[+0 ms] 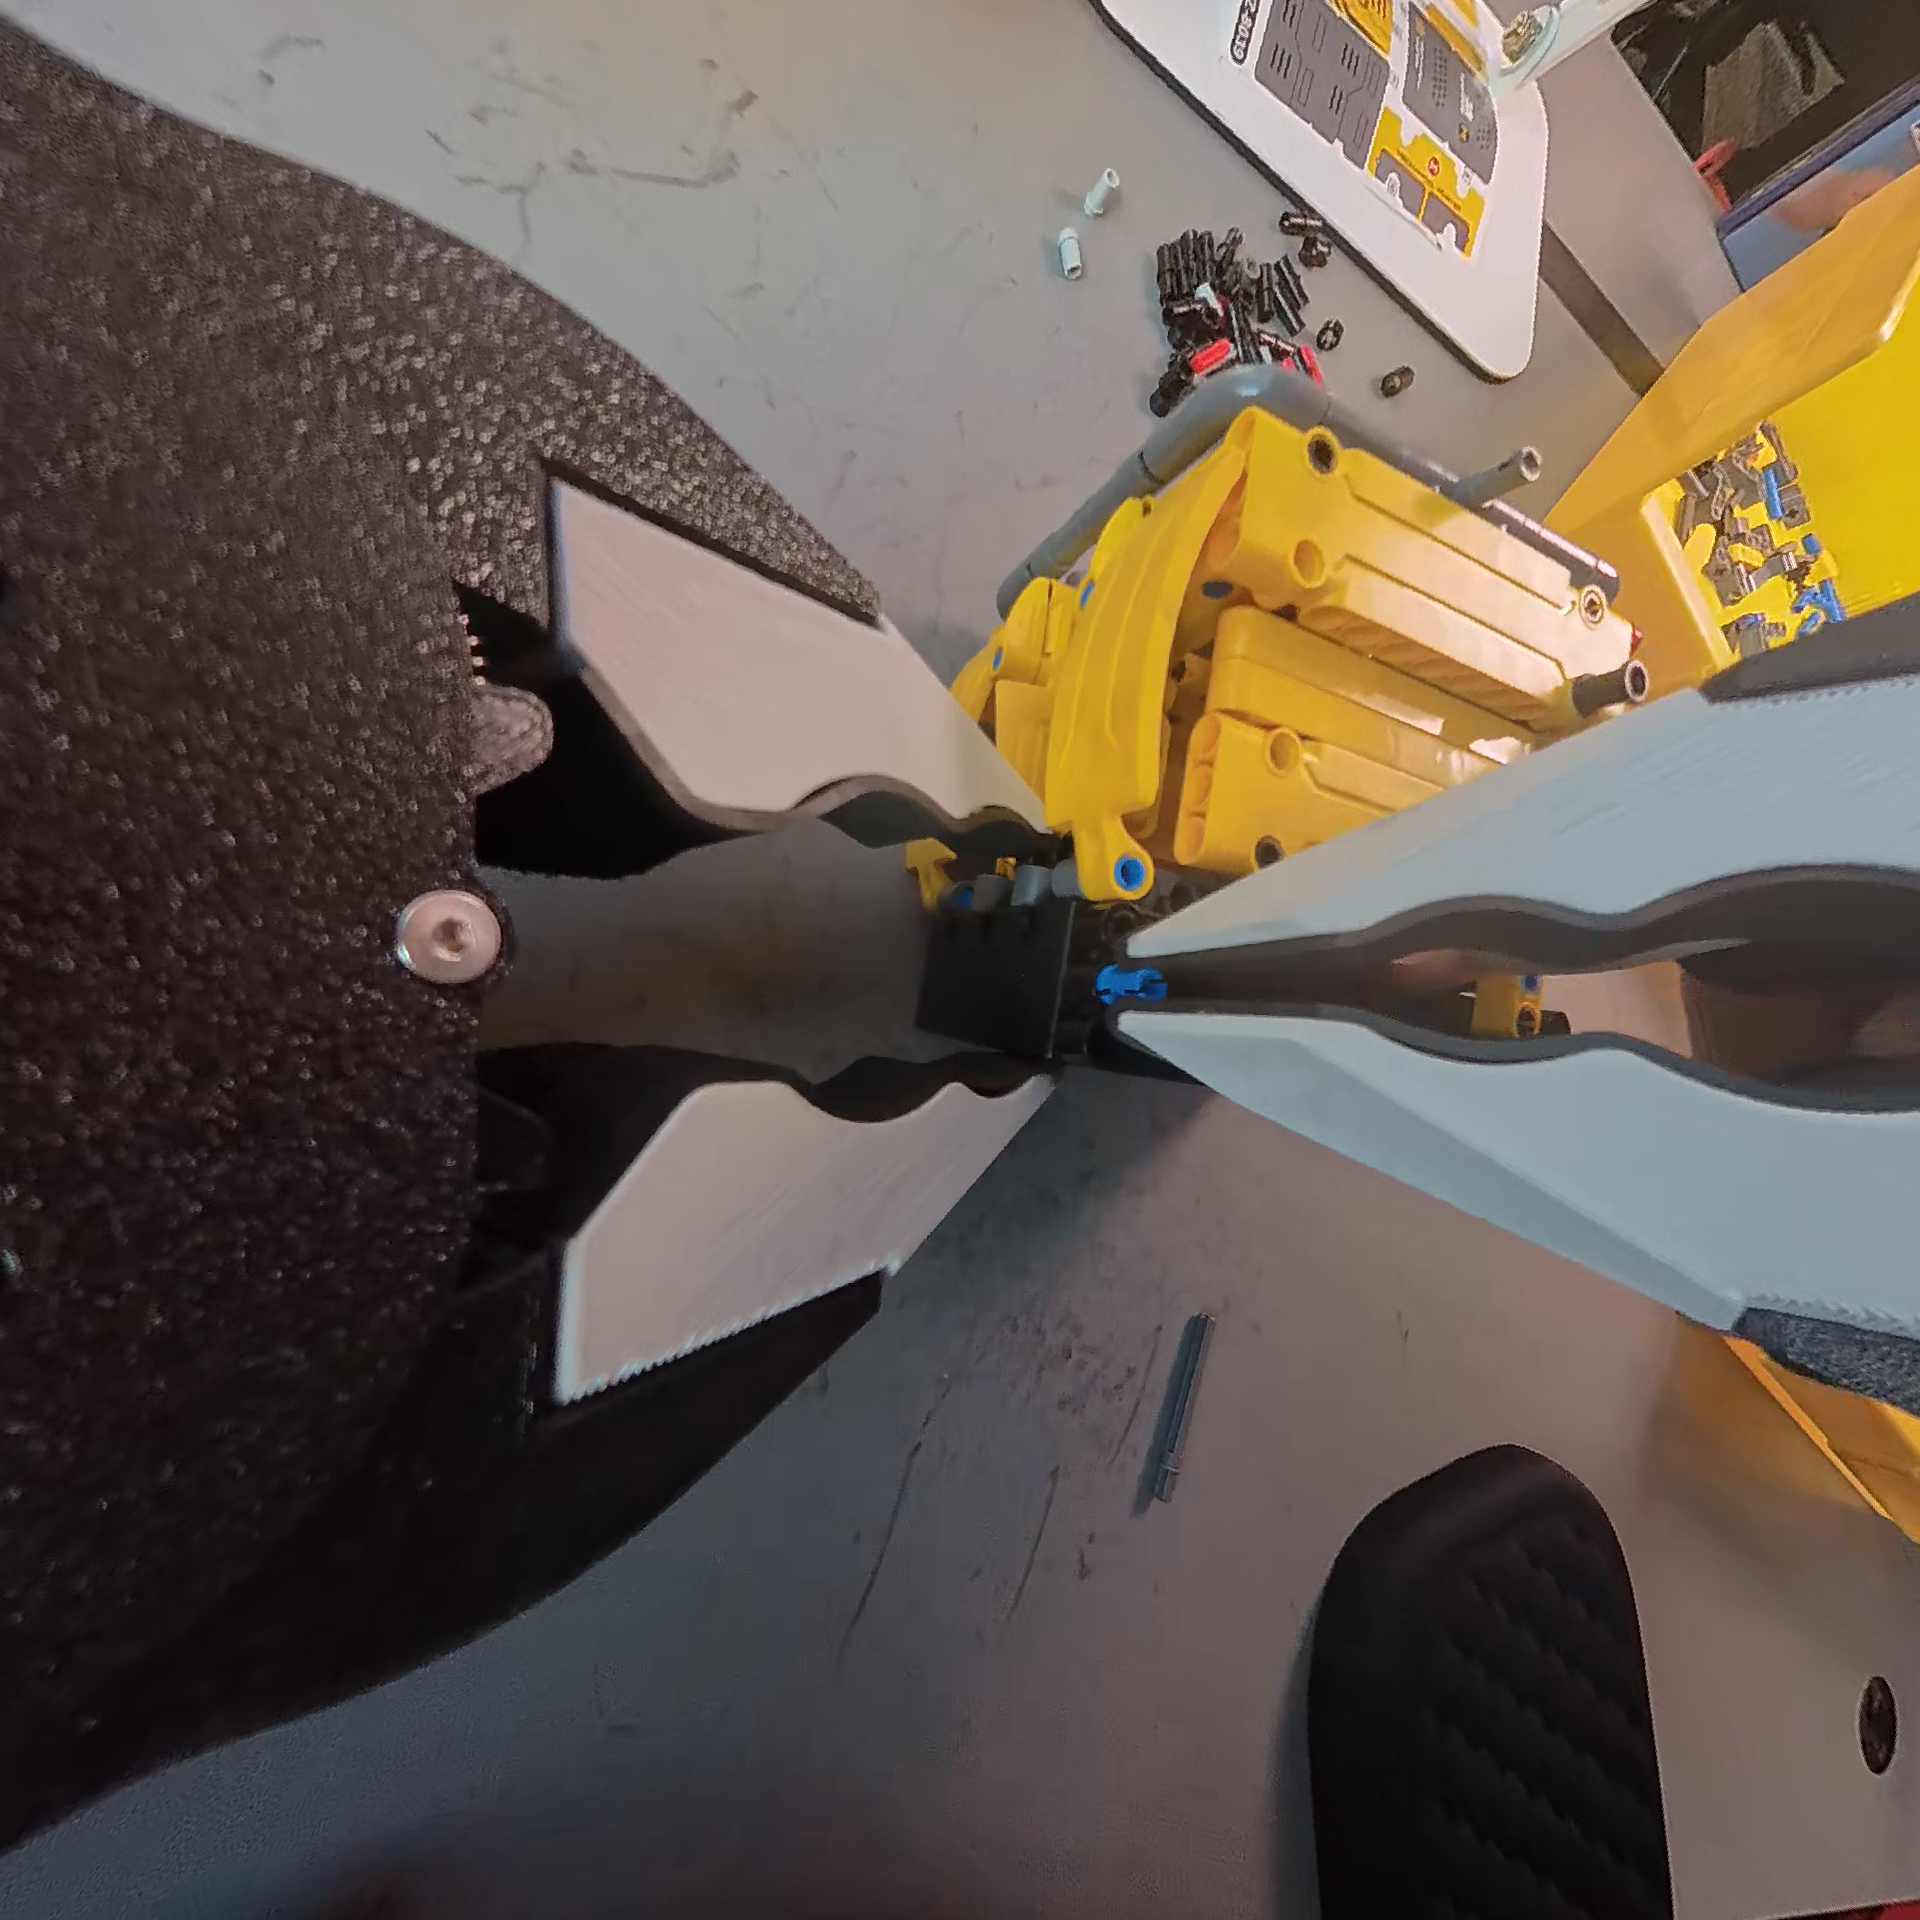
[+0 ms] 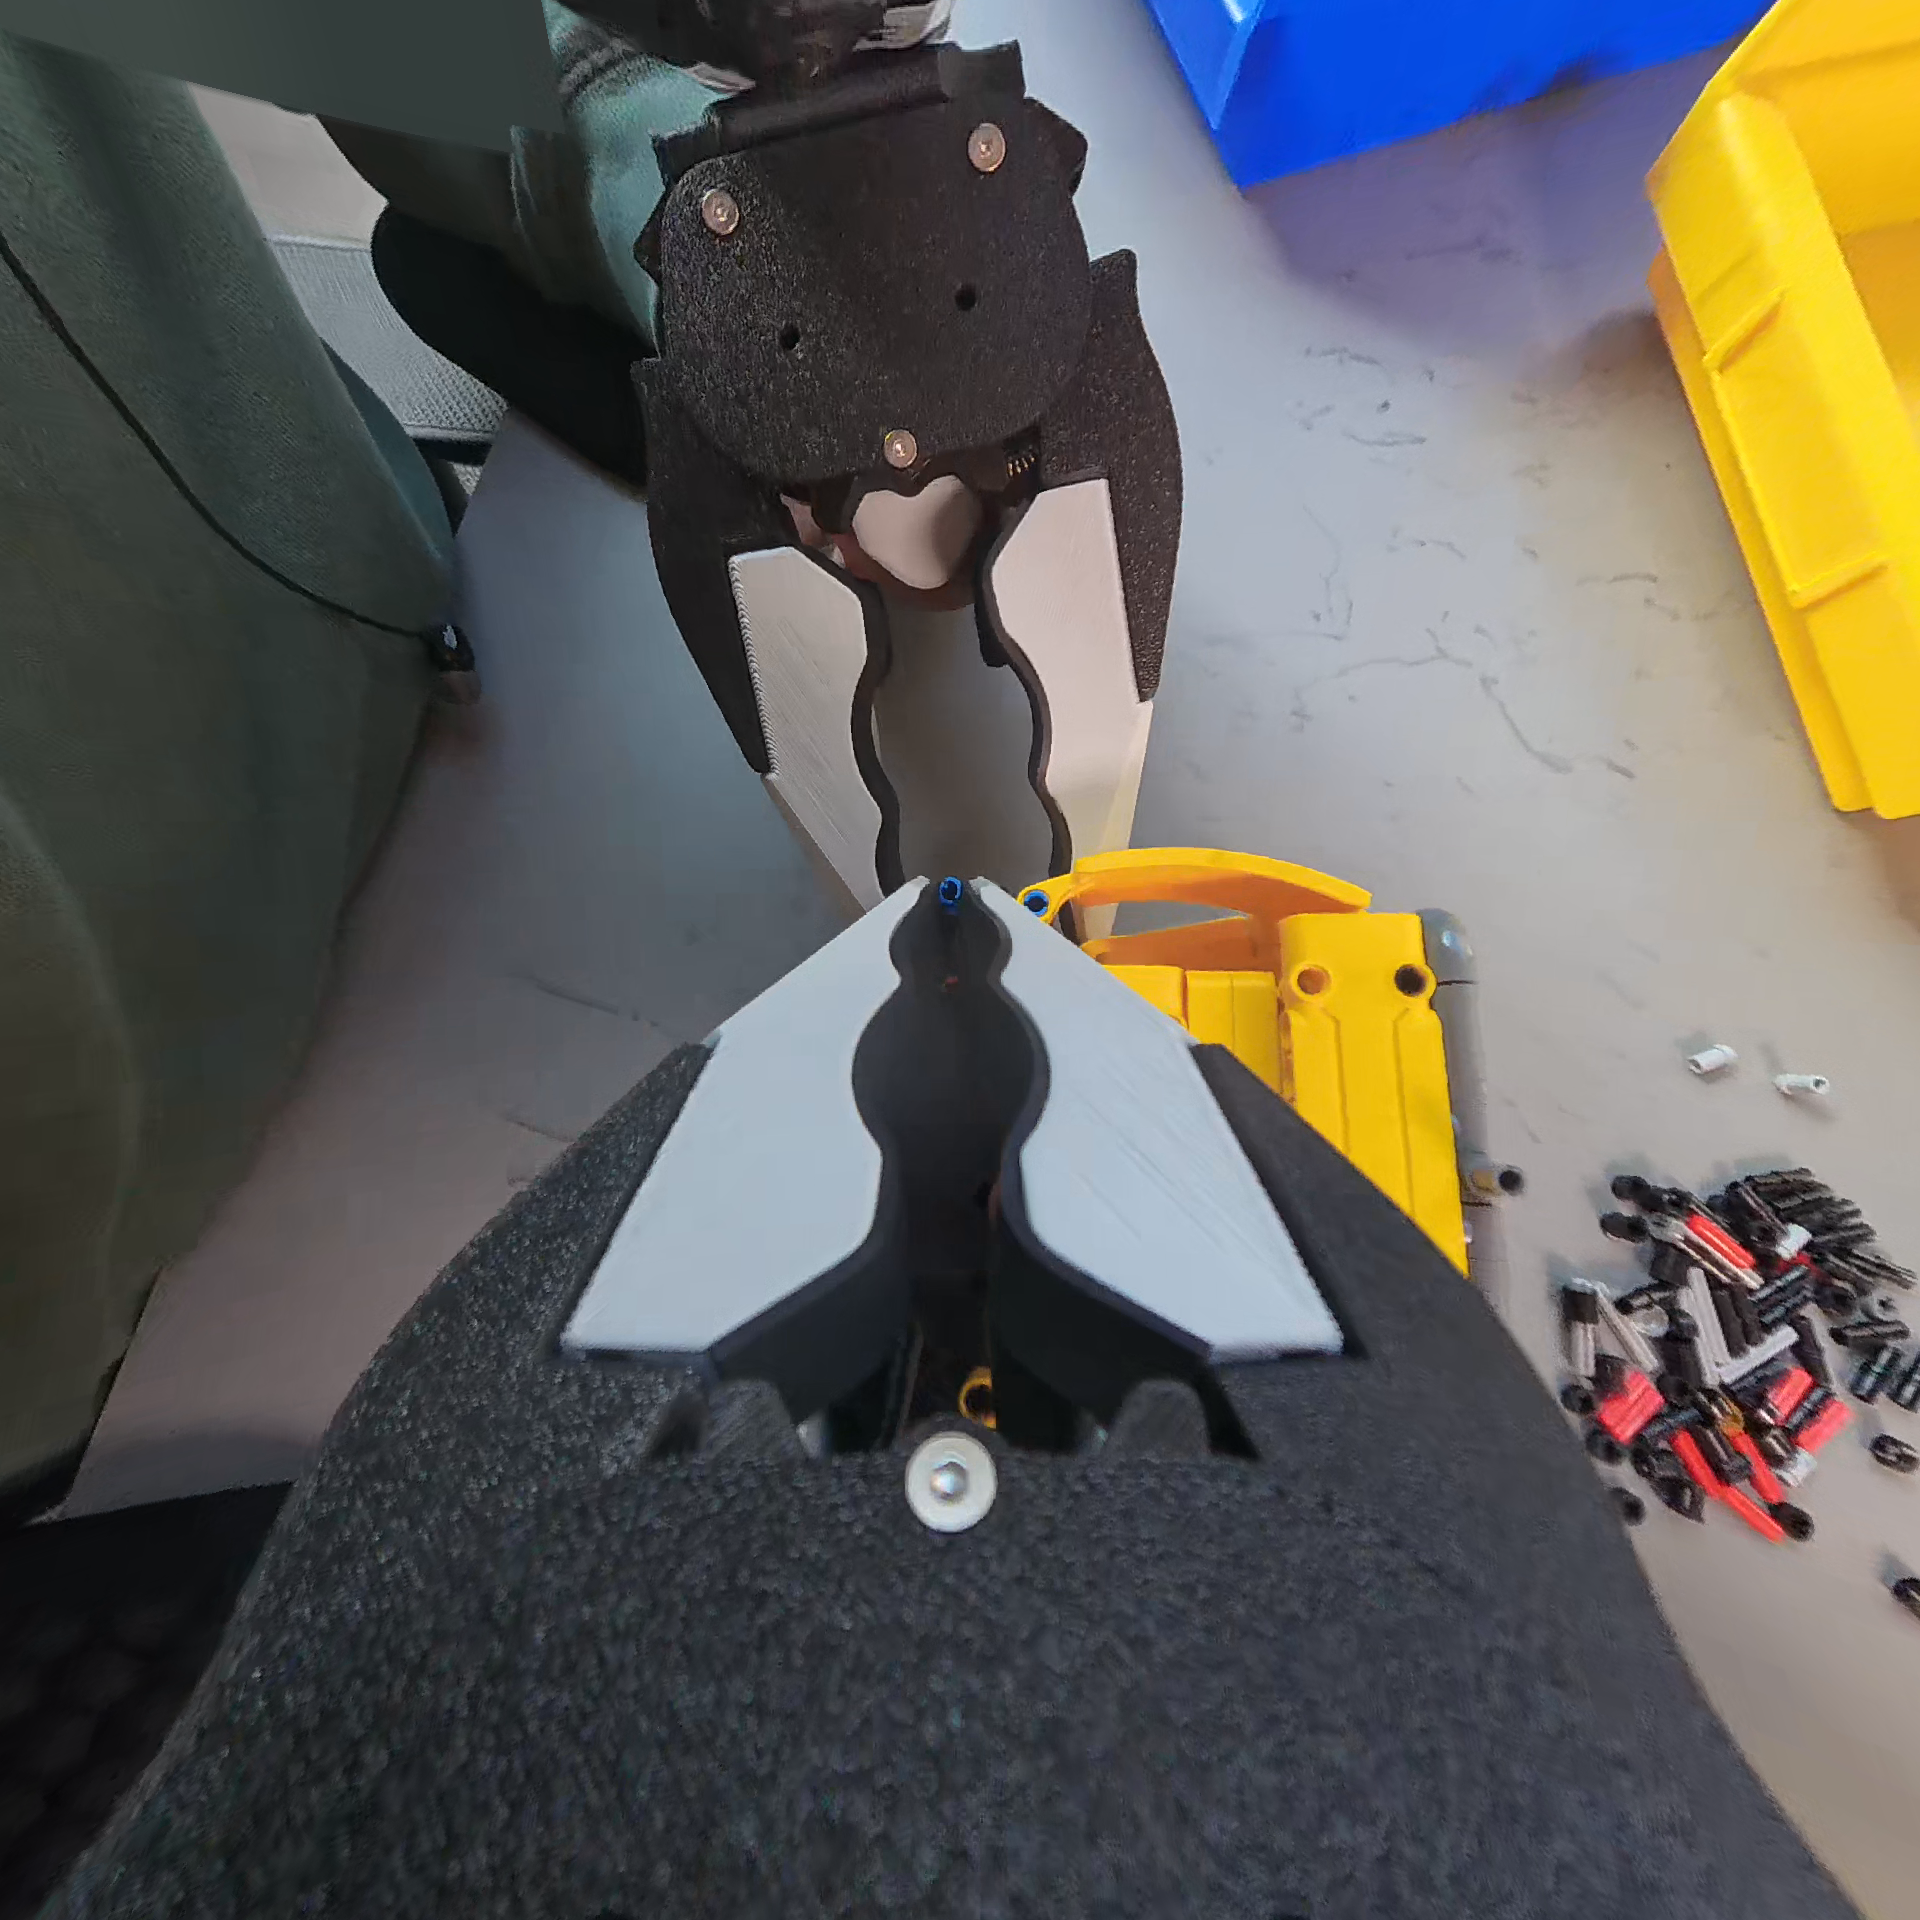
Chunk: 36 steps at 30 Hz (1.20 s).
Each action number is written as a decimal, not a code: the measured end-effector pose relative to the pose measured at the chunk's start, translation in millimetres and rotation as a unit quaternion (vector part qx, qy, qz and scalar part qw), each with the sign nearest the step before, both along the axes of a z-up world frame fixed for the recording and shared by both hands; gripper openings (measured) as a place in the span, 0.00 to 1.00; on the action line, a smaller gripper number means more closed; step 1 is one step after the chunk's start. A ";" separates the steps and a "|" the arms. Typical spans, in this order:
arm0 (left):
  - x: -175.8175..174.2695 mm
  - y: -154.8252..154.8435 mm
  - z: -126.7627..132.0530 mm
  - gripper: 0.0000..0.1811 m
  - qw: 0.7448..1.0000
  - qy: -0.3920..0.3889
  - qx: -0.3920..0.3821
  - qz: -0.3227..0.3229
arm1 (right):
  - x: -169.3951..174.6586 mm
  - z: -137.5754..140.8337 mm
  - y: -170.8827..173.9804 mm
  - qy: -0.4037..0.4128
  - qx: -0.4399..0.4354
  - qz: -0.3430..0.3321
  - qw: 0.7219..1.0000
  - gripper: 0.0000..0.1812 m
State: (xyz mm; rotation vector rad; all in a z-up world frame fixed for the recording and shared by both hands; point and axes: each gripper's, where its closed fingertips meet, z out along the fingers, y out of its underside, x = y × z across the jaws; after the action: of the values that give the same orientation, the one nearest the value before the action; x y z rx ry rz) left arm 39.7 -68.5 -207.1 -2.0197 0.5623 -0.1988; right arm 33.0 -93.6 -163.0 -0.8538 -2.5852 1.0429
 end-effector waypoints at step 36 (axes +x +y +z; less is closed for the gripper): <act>-9.4 2.2 0.3 0.21 1.000 0.000 0.000 0.026 | 40.8 -59.6 -5.9 0.060 0.178 -0.021 0.982 0.02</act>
State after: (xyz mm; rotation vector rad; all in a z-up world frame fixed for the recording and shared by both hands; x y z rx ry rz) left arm 30.3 -66.3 -206.8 -2.0323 0.5103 -0.1668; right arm 73.8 -99.5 -222.6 -0.7261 -2.5276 0.5730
